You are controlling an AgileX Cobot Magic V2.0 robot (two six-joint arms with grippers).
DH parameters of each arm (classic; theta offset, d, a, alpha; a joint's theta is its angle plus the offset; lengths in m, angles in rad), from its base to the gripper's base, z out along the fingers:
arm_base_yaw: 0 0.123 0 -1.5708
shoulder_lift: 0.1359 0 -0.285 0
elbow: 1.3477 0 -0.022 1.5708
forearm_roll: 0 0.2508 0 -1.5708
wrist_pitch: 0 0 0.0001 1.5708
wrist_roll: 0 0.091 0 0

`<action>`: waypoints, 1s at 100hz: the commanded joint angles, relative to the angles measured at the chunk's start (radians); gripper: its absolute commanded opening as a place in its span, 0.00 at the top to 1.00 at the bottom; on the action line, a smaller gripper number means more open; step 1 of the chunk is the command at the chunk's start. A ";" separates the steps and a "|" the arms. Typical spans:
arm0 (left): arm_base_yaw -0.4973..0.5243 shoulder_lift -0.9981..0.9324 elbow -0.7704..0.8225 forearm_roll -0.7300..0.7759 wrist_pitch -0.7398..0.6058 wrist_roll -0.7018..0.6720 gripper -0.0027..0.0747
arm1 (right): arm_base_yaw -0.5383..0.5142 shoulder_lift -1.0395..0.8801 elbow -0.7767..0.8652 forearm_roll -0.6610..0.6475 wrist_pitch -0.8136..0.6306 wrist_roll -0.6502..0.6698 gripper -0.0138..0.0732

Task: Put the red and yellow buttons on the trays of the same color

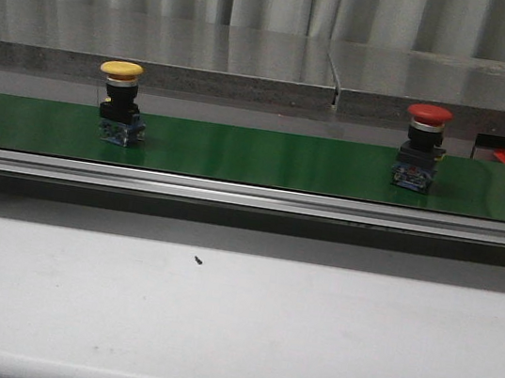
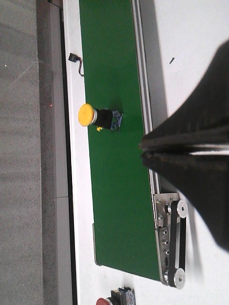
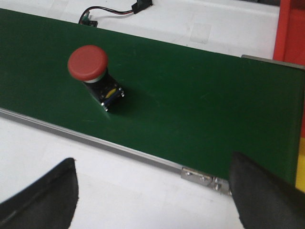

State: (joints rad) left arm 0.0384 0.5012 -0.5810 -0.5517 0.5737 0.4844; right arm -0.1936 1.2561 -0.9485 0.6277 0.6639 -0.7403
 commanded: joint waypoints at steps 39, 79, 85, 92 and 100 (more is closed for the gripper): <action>-0.007 0.003 -0.026 -0.030 -0.072 -0.003 0.99 | 0.120 0.318 -0.239 -0.057 -0.057 -0.030 0.11; -0.007 0.003 -0.026 -0.030 -0.072 -0.003 0.99 | 0.131 0.408 -0.304 -0.056 -0.072 -0.030 0.11; -0.007 0.003 -0.026 -0.030 -0.072 -0.003 0.99 | 0.131 0.412 -0.304 -0.056 -0.081 -0.030 0.11; -0.007 0.003 -0.026 -0.030 -0.072 -0.003 0.99 | 0.131 0.415 -0.304 -0.056 -0.085 -0.030 0.15; -0.007 0.003 -0.026 -0.030 -0.072 -0.003 0.99 | 0.131 0.416 -0.304 -0.056 -0.087 -0.029 0.29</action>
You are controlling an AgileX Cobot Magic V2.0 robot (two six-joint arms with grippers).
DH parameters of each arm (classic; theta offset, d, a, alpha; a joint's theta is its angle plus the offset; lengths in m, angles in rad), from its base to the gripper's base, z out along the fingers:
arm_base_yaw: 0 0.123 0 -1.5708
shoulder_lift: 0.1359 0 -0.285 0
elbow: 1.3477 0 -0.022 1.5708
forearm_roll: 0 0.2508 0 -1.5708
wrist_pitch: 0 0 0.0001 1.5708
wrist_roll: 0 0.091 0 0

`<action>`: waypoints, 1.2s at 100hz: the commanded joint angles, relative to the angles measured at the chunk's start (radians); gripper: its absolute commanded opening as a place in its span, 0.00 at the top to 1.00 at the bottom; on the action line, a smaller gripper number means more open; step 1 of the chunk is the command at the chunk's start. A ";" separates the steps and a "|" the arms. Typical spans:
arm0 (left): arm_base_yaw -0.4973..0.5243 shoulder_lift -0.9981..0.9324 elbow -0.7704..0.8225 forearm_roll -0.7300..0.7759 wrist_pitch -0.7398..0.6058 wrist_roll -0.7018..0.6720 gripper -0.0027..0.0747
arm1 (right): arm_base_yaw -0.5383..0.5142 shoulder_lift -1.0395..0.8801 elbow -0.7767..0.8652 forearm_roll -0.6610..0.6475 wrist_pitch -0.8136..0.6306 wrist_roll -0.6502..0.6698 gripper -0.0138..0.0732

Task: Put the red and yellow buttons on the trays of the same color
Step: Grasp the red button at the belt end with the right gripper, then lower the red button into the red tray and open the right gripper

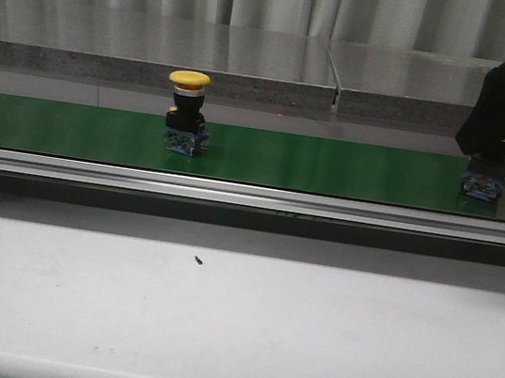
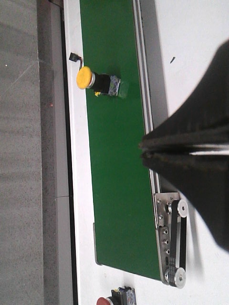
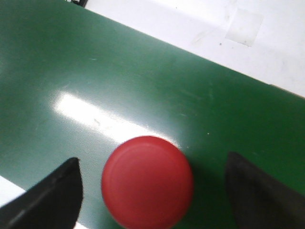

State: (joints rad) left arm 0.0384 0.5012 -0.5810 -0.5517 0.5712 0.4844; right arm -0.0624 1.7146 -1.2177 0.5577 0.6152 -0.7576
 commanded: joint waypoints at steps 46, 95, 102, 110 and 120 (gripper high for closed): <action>-0.007 0.003 -0.026 -0.030 -0.070 -0.003 0.99 | -0.056 -0.040 -0.118 0.014 -0.033 0.061 0.65; -0.007 0.003 -0.026 -0.030 -0.070 -0.003 0.99 | -0.291 0.256 -0.693 -0.015 0.182 0.213 0.65; -0.007 0.003 -0.026 -0.030 -0.070 -0.003 0.99 | -0.306 0.304 -0.749 -0.016 0.191 0.225 0.65; -0.007 0.003 -0.026 -0.030 -0.070 -0.003 0.99 | -0.317 0.351 -0.797 -0.018 0.190 0.232 0.65; -0.007 0.003 -0.026 -0.030 -0.070 -0.003 0.99 | -0.320 0.409 -0.833 -0.020 0.181 0.238 0.65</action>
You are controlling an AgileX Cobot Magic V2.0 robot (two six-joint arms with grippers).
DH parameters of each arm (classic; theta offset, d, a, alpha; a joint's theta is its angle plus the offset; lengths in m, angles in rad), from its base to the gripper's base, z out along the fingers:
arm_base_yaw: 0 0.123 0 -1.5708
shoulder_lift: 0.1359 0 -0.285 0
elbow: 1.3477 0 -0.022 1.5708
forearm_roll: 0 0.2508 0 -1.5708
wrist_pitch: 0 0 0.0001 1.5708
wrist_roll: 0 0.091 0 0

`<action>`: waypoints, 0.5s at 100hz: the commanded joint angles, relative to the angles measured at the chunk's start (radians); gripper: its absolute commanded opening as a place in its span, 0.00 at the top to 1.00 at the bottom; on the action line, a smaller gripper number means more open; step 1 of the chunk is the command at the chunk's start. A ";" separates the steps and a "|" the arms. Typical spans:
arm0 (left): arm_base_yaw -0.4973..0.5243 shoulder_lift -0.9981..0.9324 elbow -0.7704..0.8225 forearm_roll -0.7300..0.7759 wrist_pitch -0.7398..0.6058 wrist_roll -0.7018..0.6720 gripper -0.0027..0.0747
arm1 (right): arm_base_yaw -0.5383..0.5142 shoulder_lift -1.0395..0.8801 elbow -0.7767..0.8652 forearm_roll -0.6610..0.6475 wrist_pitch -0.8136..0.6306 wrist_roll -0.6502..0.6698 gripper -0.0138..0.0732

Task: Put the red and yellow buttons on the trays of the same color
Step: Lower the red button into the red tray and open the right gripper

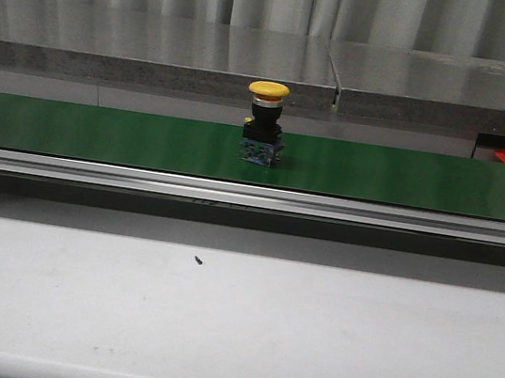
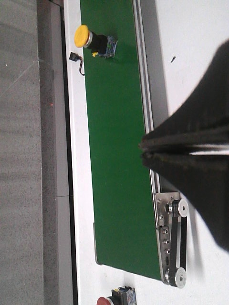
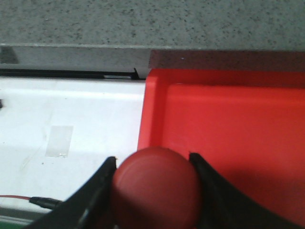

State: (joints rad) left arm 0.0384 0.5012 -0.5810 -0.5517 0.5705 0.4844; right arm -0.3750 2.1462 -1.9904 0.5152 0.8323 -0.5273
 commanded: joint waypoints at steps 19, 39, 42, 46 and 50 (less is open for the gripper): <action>-0.007 0.003 -0.026 -0.030 -0.069 -0.003 0.99 | -0.008 0.070 -0.113 0.016 -0.072 0.011 0.65; -0.007 0.003 -0.026 -0.030 -0.069 -0.003 0.99 | -0.014 0.126 -0.138 0.005 -0.108 0.011 0.65; -0.007 0.003 -0.026 -0.030 -0.069 -0.003 0.99 | -0.016 0.129 -0.138 0.004 -0.113 0.011 0.65; -0.007 0.003 -0.026 -0.030 -0.069 -0.003 0.99 | -0.020 0.136 -0.138 0.004 -0.121 0.011 0.65; -0.007 0.003 -0.026 -0.030 -0.069 -0.003 0.99 | -0.022 0.140 -0.138 0.004 -0.123 0.011 0.65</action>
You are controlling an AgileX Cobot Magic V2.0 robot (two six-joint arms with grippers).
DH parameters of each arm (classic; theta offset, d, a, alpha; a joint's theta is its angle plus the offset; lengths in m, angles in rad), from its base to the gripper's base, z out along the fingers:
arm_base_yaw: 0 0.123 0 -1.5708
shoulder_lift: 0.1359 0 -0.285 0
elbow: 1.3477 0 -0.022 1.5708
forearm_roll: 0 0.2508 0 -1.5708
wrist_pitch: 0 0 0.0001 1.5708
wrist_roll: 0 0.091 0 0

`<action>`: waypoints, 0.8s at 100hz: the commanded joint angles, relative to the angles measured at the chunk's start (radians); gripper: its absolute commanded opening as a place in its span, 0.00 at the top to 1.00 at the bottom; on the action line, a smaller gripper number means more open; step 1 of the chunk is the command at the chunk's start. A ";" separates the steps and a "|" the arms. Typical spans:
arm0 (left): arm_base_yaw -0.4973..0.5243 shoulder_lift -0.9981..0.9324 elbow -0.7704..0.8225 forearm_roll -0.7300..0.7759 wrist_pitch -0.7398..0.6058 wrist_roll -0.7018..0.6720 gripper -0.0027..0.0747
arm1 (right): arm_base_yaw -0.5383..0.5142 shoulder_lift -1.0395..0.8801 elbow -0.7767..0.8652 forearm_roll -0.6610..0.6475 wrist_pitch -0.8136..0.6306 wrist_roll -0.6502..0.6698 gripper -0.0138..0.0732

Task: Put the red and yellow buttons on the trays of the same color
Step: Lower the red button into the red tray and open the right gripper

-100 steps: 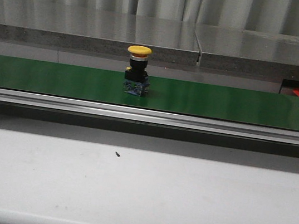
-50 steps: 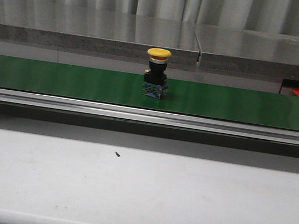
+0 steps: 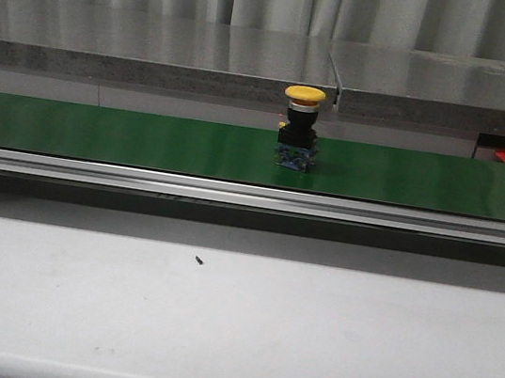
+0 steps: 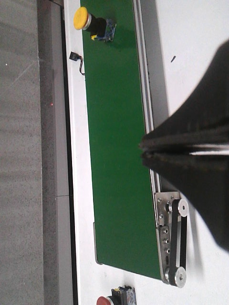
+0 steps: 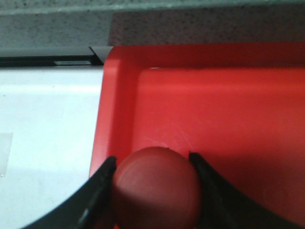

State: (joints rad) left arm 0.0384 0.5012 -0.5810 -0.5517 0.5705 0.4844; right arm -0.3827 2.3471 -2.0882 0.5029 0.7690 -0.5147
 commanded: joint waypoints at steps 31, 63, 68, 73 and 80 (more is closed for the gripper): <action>-0.007 0.003 -0.026 -0.030 -0.069 -0.003 0.99 | -0.030 -0.021 -0.040 0.017 -0.034 -0.001 0.56; -0.007 0.003 -0.026 -0.030 -0.069 -0.003 0.99 | -0.031 -0.073 -0.066 0.047 -0.007 -0.001 0.10; -0.007 0.005 -0.026 -0.030 -0.069 -0.003 0.99 | -0.031 -0.094 -0.079 0.047 0.021 -0.001 0.10; -0.007 0.005 -0.026 -0.030 -0.069 -0.003 0.99 | -0.031 -0.110 -0.091 0.047 0.054 -0.001 0.10; -0.007 0.005 -0.026 -0.030 -0.069 -0.003 0.99 | -0.031 -0.140 -0.098 0.046 0.114 -0.001 0.10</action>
State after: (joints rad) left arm 0.0384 0.5012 -0.5810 -0.5517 0.5688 0.4844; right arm -0.4060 2.3239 -2.1399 0.5136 0.8492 -0.5140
